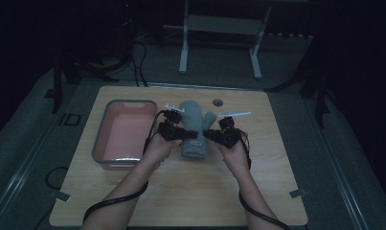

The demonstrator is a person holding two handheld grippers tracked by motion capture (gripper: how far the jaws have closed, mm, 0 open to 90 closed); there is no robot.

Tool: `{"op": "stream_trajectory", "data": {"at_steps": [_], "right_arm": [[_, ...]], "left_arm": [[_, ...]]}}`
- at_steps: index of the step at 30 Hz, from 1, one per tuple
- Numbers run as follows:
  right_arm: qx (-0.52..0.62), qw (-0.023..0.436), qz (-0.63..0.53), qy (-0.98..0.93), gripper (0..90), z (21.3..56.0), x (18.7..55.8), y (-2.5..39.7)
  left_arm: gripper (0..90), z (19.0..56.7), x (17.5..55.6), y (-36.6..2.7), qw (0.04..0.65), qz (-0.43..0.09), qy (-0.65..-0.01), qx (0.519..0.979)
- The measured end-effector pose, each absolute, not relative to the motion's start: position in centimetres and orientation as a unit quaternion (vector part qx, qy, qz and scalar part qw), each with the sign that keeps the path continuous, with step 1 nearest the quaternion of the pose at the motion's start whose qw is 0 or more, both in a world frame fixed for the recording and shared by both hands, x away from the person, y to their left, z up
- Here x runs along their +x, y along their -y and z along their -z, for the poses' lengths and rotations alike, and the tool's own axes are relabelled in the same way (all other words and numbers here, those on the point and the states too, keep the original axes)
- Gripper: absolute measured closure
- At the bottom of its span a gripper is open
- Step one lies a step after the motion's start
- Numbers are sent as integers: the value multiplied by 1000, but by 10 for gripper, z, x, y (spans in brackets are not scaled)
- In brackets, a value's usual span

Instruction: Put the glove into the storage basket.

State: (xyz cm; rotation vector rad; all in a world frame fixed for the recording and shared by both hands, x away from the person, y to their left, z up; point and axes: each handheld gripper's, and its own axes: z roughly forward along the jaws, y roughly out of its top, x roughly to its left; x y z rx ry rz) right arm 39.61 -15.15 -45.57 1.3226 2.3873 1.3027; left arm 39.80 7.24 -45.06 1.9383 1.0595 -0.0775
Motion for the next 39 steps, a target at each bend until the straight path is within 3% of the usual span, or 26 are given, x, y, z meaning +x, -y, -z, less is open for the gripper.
{"op": "stream_trajectory", "data": {"at_steps": [20, 35, 39], "right_arm": [[374, 60, -439, -814, 815, 399, 402, 62], [338, 40, -425, -839, 815, 396, 410, -24], [332, 37, -410, -849, 816, 404, 413, -52]], "left_arm": [[767, 399, 380, -162, 462, -17, -453, 762], [767, 399, 368, -241, 456, -34, -488, 744], [767, 414, 368, -263, 456, -27, -501, 735]]}}
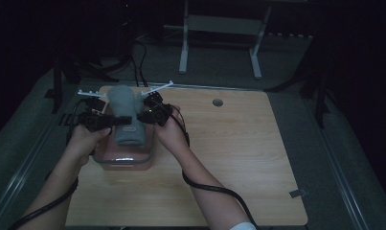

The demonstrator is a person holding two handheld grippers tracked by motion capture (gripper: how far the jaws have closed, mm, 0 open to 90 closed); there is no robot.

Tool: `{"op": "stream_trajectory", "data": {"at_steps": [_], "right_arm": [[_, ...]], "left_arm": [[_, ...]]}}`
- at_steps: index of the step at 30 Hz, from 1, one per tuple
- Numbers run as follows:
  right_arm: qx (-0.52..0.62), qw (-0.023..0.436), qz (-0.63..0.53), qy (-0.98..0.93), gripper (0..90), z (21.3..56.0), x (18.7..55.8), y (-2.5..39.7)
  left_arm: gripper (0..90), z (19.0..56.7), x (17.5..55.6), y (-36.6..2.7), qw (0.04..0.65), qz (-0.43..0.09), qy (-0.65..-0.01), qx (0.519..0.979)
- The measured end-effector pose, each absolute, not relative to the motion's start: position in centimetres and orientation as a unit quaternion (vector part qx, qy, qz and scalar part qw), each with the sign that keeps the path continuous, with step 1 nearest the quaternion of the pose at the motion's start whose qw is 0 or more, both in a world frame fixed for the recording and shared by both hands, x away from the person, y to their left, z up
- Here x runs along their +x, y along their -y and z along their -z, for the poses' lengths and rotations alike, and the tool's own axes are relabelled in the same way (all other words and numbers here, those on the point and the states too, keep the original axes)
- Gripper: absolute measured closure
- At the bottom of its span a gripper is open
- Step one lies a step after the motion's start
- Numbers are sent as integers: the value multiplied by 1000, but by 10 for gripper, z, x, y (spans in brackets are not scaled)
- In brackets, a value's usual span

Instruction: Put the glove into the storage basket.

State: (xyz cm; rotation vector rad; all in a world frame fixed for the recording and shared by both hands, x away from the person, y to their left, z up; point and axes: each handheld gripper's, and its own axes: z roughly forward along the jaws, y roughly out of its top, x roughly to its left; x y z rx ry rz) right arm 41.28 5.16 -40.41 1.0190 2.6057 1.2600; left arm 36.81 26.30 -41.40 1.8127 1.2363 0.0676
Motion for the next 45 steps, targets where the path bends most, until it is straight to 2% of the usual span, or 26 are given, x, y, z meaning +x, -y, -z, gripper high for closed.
{"op": "stream_trajectory", "data": {"at_steps": [8, 15, 20, 25, 27, 30, 34, 38, 41, 42, 44, 45], "right_arm": [[346, 24, -363, -865, 816, 444, 425, -69], [358, 27, -318, -877, 815, 475, 436, -79], [361, 33, -283, -888, 814, 493, 441, -86], [357, 46, -254, -898, 797, 495, 442, -91], [357, 36, -239, -902, 784, 500, 444, -92], [343, 52, -231, -909, 761, 502, 441, -95], [342, 45, -230, -910, 732, 501, 443, -95], [341, 56, -245, -906, 605, 495, 443, -93], [334, 57, -280, -898, 510, 483, 444, -89], [333, 57, -284, -897, 464, 480, 444, -88], [328, 56, -302, -893, 455, 472, 443, -84], [326, 58, -307, -892, 422, 468, 443, -83]], "left_arm": [[766, 461, 380, -271, 444, 9, -525, 726], [764, 490, 395, -266, 408, 21, -543, 734], [758, 501, 403, -259, 366, 29, -558, 745], [732, 504, 407, -244, 301, 8, -560, 772], [703, 506, 408, -239, 278, 1, -564, 777], [652, 506, 408, -236, 263, -10, -568, 780], [547, 506, 408, -236, 250, -31, -576, 778], [369, 499, 402, -239, 262, -83, -582, 765], [330, 492, 397, -244, 280, -108, -582, 756], [286, 489, 395, -246, 282, -115, -582, 754], [260, 484, 389, -251, 303, -115, -580, 747], [243, 481, 385, -252, 308, -125, -578, 745]]}}
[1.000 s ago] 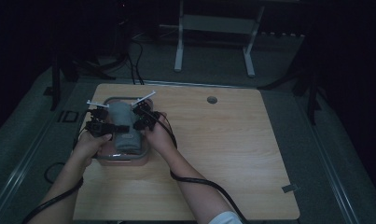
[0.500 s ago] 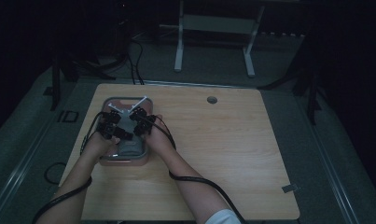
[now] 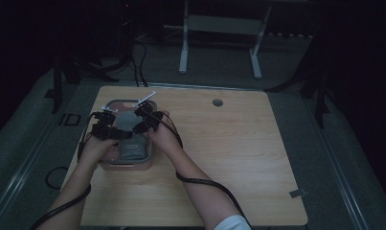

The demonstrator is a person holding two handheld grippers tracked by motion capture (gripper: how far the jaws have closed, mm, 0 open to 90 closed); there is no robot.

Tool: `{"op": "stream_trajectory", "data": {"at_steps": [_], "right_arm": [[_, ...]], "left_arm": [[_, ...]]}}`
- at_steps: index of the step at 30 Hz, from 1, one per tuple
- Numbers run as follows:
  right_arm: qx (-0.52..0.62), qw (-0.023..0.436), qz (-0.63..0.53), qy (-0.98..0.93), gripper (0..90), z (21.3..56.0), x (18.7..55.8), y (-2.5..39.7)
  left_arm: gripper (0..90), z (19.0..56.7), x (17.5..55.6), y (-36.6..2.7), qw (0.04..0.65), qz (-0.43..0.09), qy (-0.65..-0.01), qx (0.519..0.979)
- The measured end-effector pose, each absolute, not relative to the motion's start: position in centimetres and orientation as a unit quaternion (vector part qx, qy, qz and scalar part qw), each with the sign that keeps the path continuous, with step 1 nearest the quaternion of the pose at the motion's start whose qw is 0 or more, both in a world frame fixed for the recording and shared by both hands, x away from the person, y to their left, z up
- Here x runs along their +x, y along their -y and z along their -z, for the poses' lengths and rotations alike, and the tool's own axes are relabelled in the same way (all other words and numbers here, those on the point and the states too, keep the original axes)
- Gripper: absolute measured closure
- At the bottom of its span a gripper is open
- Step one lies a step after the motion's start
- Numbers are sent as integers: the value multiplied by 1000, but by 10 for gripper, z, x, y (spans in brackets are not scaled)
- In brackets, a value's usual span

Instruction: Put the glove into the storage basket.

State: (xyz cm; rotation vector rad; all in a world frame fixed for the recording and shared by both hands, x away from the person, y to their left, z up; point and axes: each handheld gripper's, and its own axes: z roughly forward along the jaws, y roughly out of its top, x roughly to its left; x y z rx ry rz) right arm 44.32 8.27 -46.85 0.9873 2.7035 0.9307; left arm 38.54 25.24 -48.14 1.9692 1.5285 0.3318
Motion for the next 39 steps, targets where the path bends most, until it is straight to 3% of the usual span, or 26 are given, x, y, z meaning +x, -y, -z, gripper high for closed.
{"op": "stream_trajectory", "data": {"at_steps": [3, 12, 31, 39], "right_arm": [[317, 60, -326, -888, 285, 461, 442, -76], [290, 49, -342, -893, 178, 455, 437, -61], [239, 52, -357, -902, 175, 467, 389, -13], [245, 54, -365, -897, 175, 475, 377, 8]], "left_arm": [[150, 476, 375, -256, 335, -144, -564, 741], [125, 473, 346, -256, 388, -160, -527, 740], [125, 473, 278, -233, 446, -180, -473, 738], [124, 481, 255, -223, 455, -154, -448, 754]]}}
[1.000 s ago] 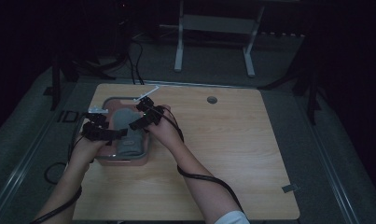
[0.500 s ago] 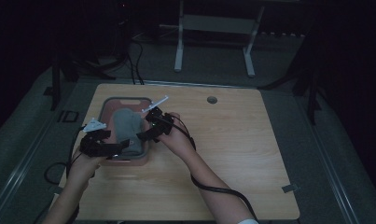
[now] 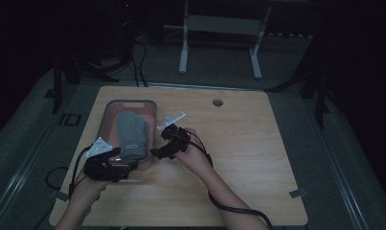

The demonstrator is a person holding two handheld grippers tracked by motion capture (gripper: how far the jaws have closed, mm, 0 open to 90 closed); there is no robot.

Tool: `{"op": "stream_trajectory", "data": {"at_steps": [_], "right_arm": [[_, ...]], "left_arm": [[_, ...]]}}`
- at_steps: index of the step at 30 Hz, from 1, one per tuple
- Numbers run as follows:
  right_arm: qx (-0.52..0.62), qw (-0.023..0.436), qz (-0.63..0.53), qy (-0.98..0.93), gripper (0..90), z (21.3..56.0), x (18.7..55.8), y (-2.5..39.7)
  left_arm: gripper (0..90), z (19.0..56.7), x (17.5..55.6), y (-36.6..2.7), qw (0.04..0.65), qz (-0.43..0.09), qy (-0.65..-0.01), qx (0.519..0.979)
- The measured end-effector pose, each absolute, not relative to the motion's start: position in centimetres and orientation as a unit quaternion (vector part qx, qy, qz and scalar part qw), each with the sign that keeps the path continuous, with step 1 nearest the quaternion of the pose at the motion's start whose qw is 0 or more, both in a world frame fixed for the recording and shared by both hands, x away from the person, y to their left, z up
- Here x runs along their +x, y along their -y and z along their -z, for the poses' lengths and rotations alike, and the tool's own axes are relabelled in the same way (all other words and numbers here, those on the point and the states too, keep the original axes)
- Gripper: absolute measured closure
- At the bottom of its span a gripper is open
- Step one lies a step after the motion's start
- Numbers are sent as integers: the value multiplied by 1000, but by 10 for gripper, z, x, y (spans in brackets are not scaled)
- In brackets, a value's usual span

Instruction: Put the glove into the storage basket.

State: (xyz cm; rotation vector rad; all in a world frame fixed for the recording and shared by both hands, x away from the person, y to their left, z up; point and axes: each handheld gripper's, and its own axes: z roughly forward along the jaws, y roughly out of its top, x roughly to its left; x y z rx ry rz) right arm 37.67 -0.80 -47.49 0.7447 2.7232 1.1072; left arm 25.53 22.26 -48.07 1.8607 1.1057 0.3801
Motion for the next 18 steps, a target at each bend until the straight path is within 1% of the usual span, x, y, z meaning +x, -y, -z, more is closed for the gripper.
{"op": "stream_trajectory", "data": {"at_steps": [3, 9, 18], "right_arm": [[246, 54, -365, -896, 174, 479, 373, 15], [249, 49, -362, -897, 174, 493, 366, 28], [247, 44, -360, -899, 174, 517, 359, 41]], "left_arm": [[124, 486, 248, -218, 453, -154, -436, 762], [124, 497, 236, -213, 467, -144, -420, 765], [124, 518, 225, -204, 464, -131, -403, 778]]}}
